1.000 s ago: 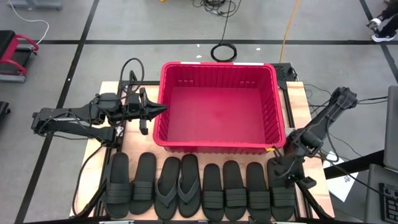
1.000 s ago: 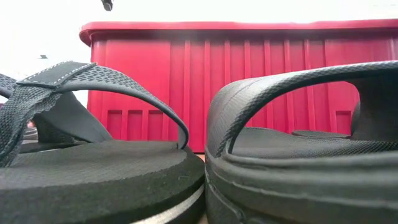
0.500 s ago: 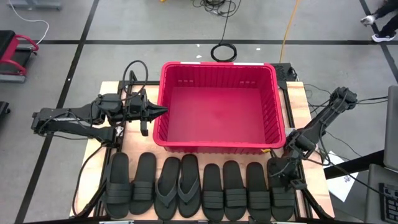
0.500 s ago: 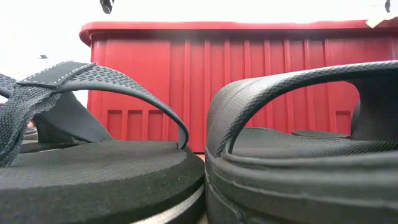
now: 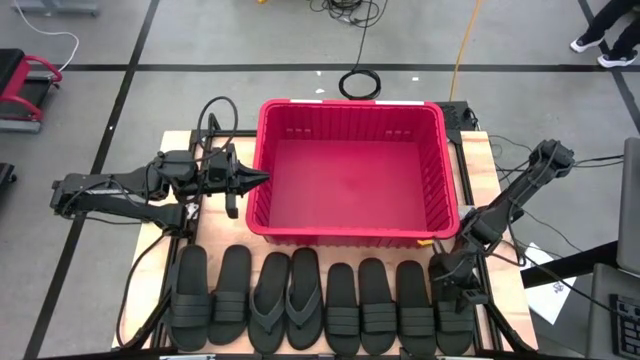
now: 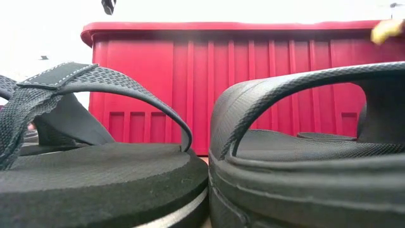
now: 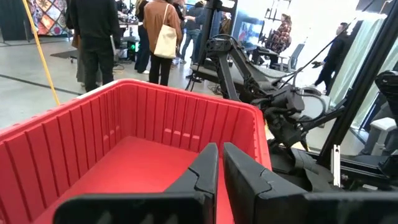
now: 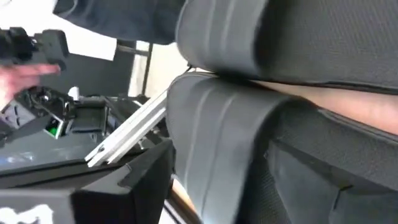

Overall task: Pick and place slides into bin
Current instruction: Put the slide into the bin

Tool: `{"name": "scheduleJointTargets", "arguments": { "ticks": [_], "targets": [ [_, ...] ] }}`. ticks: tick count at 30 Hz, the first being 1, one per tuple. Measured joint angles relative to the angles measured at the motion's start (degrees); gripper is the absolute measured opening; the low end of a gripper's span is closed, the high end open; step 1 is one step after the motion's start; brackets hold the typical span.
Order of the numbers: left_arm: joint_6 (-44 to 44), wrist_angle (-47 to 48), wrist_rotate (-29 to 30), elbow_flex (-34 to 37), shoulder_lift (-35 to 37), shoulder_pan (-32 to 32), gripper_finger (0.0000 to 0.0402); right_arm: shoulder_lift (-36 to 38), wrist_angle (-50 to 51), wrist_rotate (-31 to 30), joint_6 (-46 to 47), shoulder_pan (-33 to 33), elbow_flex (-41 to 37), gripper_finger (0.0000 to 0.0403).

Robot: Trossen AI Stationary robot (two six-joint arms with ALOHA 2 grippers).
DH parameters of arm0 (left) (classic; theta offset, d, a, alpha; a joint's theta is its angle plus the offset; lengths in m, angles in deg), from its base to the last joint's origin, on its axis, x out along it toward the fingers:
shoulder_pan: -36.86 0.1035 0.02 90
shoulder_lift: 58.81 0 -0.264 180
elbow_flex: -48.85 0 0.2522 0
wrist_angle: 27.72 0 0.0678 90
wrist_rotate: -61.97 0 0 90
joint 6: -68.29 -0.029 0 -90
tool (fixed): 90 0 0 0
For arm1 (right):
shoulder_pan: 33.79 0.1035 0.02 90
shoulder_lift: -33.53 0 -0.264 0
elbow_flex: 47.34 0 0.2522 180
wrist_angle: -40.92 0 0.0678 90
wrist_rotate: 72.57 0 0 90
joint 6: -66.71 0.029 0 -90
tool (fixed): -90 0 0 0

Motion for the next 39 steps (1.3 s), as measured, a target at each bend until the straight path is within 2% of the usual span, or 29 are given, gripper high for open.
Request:
{"name": "scheduleJointTargets", "arguments": {
  "ticks": [6,11,14,22,23,39],
  "targets": [
    [0.43,-0.01,0.0,0.0,0.0,0.0,0.0026,-0.02,-8.81,-0.07,7.76,2.74,-5.26,0.0253],
    [0.41,-0.02,0.0,0.0,0.0,0.0,0.0026,0.0,-13.3,-0.32,8.27,4.66,-6.74,0.0231],
    [0.39,-0.02,0.0,0.0,0.0,0.0,0.0026,-0.03,-15.53,-0.32,8.65,4.72,-6.86,0.0192],
    [0.39,-0.02,0.02,0.0,0.0,0.0,0.0026,-0.04,-17.03,-3.08,8.16,4.74,-6.86,0.0026],
    [0.39,-0.02,0.02,0.0,0.0,0.02,0.0026,-0.04,-17.09,-3.0,8.1,4.76,-6.86,0.0014],
    [1.16,-0.04,0.0,0.01,0.0,0.0,0.0026,1.94,-23.62,-0.02,12.52,4.74,-5.88,0.0004]
  ]
}}
